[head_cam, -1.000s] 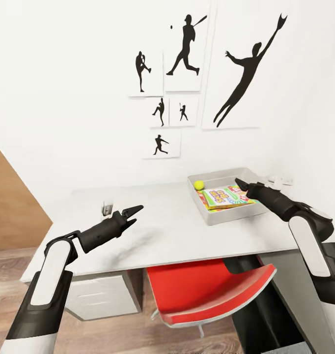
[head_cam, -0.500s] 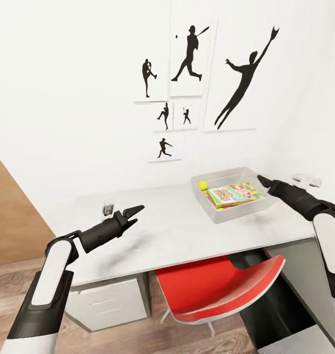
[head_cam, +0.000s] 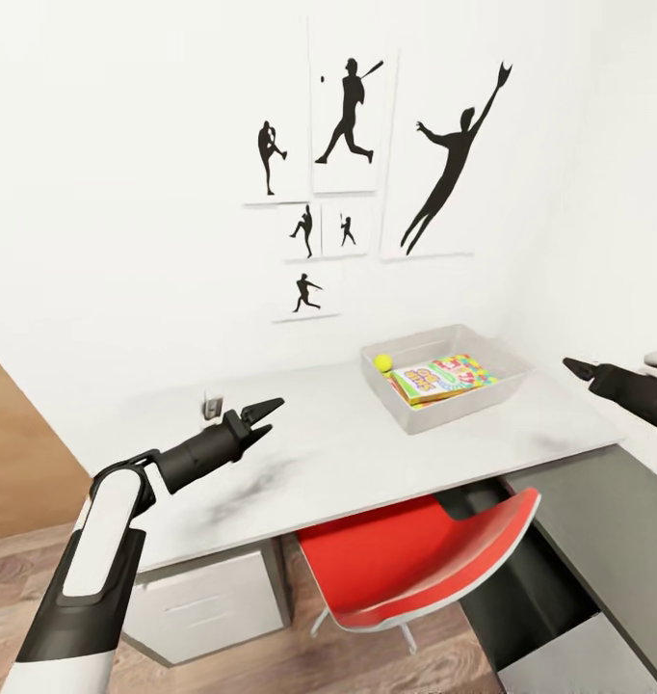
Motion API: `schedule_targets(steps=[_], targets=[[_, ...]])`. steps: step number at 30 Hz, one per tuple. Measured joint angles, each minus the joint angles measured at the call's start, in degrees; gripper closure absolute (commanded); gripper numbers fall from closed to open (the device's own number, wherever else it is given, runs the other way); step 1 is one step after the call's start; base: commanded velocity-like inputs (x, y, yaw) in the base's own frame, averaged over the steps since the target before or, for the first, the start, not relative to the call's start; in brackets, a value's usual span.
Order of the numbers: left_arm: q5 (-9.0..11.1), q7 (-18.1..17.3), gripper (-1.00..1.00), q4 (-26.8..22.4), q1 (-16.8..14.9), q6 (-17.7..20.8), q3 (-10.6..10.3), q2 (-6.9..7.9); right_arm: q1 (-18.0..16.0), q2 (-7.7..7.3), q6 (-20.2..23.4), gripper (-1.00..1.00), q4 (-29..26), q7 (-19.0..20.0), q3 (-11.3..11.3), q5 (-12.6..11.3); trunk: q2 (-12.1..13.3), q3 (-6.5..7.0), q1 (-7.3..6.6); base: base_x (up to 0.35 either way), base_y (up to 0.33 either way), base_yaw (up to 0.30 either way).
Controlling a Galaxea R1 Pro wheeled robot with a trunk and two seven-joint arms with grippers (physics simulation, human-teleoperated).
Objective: Put all the toys in the child's room - the three board games (two on the bed and one on the table), the two jigsaw puzzles on the table, and the tennis ball on the table - inside the toy box on the table in the child's room.
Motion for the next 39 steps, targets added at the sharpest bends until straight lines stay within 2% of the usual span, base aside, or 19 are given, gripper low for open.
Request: schedule_targets(steps=[3, 10, 14, 22, 33, 39], targets=[[0.15, -0.98, -1.00, -0.07, -0.15, 0.11, 0.19, 0.14, 2.01, -1.28, 1.35, -1.00, 0.00, 0.08, -1.19, -0.01, 0.00, 0.07, 0.00, -0.011, 0.003, -0.258], [0.44, -2.46, -1.00, -0.15, -0.32, 0.33, 0.49, 0.31, 5.31, -4.90, 2.21, -1.00, 0.01, 0.40, -2.27, -0.06, 0.00, 0.30, 0.02, -0.126, 0.001, -0.273], [0.51, -2.80, -1.00, -0.17, -0.37, 0.43, 0.58, 0.41, 5.80, -5.62, 2.33, -1.00, 0.00, 0.47, -3.18, -0.05, 0.00, 0.54, 0.03, -0.260, 0.000, -0.250], [0.60, -2.94, -1.00, -0.17, -0.42, 0.51, 0.53, 0.45, 6.07, -5.66, 2.26, -1.00, -0.02, 0.51, -5.20, -0.09, 0.00, 1.12, 0.04, -0.310, 0.000, -0.230], [0.63, -3.03, -1.00, -0.17, -0.42, 1.15, 0.52, 0.59, 6.20, -5.45, 1.99, -1.00, 0.00, 0.48, -5.53, -0.09, 0.01, 1.98, 0.03, -0.324, 0.007, -0.215], [0.70, -4.04, -1.00, -0.19, -0.40, 1.28, 0.52, 0.62, 6.23, -5.45, 1.94, -1.00, 0.02, 0.48, -5.50, -0.11, 0.01, 2.45, 0.02, -0.248, 0.168, -0.213]])
